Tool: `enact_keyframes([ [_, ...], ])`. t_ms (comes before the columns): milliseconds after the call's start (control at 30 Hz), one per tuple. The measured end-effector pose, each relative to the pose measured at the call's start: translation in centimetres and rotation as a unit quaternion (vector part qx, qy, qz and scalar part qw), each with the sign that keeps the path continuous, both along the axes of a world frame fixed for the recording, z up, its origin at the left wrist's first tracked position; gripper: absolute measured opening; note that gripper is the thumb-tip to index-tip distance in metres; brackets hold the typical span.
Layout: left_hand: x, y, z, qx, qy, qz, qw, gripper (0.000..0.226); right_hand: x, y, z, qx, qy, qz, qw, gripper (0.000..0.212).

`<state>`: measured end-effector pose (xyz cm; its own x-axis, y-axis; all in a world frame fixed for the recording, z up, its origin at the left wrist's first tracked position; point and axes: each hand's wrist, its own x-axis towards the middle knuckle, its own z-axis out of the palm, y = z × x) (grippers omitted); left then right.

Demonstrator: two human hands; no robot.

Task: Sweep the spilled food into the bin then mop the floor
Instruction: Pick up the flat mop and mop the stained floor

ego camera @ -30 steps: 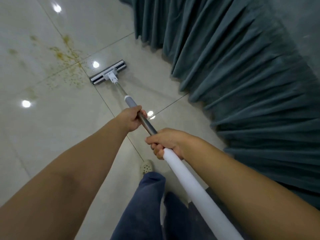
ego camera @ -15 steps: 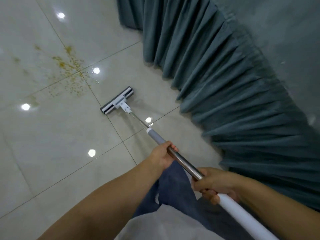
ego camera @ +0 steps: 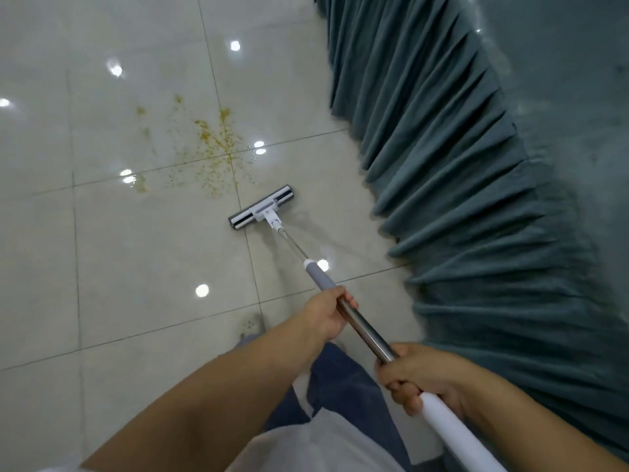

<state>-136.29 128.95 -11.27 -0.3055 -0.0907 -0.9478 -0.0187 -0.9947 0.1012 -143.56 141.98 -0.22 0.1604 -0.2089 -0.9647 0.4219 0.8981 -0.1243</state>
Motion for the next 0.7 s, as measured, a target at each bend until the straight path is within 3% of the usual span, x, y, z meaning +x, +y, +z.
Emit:
enact_keyframes([
  [233, -0.5, -14.7, -2.1, -0.075, -0.015, 0.034, 0.996, 0.026, -0.9, -15.3, -2.6, -0.020, -0.002, 0.021, 1.000, 0.016],
  [700, 2.8, -55.9, -6.7, -0.095, 0.005, 0.026, 0.995, 0.024, 3.0, -55.9, -7.1, -0.036, 0.010, -0.023, 0.999, 0.016],
])
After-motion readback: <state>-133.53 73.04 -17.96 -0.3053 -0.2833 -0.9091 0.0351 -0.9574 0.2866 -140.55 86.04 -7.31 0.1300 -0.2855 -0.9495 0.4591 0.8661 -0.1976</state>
